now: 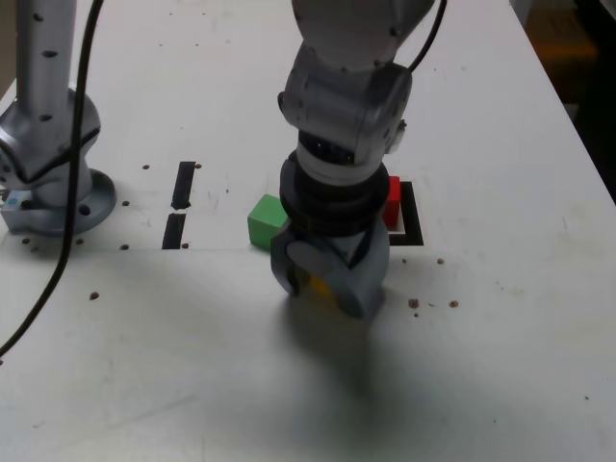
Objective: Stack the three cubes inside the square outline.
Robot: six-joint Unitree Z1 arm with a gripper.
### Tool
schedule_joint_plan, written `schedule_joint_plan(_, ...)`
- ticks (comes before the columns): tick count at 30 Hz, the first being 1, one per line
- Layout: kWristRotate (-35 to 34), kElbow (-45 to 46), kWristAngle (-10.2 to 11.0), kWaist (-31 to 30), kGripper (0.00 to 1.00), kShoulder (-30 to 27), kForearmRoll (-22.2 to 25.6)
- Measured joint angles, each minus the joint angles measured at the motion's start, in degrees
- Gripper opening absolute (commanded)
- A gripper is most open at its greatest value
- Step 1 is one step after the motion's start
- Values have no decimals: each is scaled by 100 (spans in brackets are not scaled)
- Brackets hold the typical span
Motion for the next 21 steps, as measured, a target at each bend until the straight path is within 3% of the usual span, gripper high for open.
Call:
schedule_joint_plan(8,-341,-1106,358,81,24,-709,1475)
schedule_joint_plan(12,-365,-1920,333,549,24,-894,2408)
schedule_joint_plan(15,-372,-2305,114,1052,24,-870,2407)
schedule_joint_plan(21,-592,-1944,-54,1612,24,-521,2002)
